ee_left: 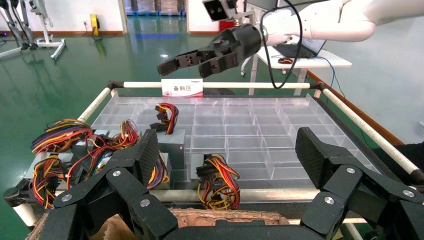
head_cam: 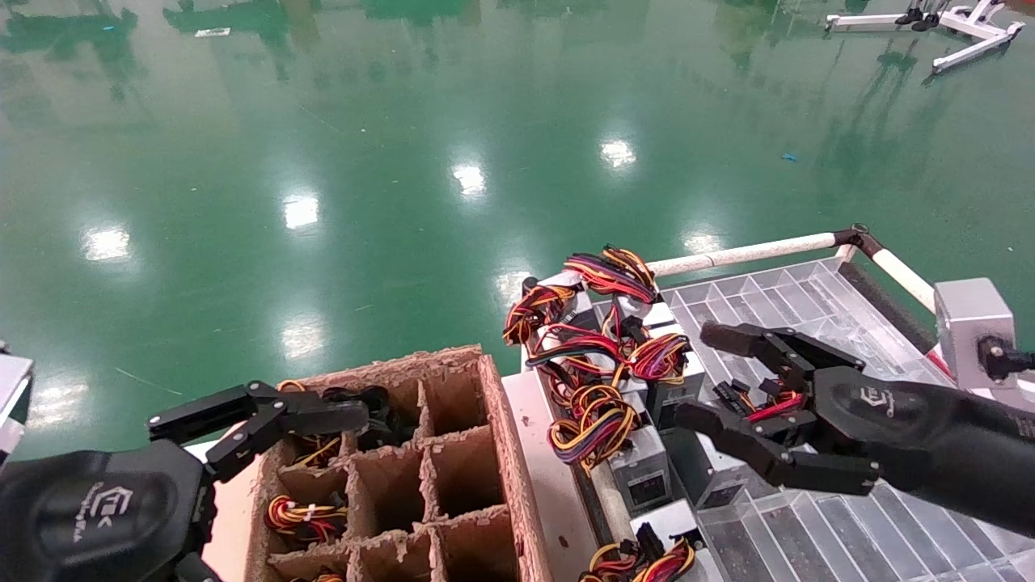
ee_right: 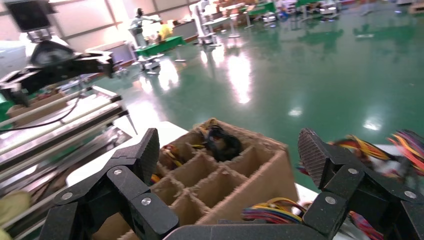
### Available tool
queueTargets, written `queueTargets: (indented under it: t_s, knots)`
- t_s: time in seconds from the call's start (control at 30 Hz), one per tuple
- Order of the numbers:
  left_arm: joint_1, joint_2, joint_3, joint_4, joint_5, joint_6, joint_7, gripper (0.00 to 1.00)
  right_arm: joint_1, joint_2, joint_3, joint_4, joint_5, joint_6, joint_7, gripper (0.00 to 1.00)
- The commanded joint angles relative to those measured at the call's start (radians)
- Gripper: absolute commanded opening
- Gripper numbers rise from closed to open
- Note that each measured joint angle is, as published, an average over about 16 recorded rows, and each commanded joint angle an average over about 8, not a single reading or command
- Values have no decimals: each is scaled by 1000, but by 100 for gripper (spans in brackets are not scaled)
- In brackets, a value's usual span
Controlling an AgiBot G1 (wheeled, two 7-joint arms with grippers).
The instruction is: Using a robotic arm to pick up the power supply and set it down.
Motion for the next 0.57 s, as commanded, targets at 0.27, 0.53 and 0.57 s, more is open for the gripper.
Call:
queueTargets:
  t_s: [0.27, 0.53, 0.57]
  knots:
    - [0, 0, 0, 0, 0, 0, 0, 100, -44, 15, 75, 176, -45, 11, 54, 100]
    - [0, 0, 0, 0, 0, 0, 0, 100, -78, 27, 134, 313, -80, 19, 96, 100]
    - [0, 0, 0, 0, 0, 0, 0, 100, -81, 28, 138, 324, -82, 20, 99, 100]
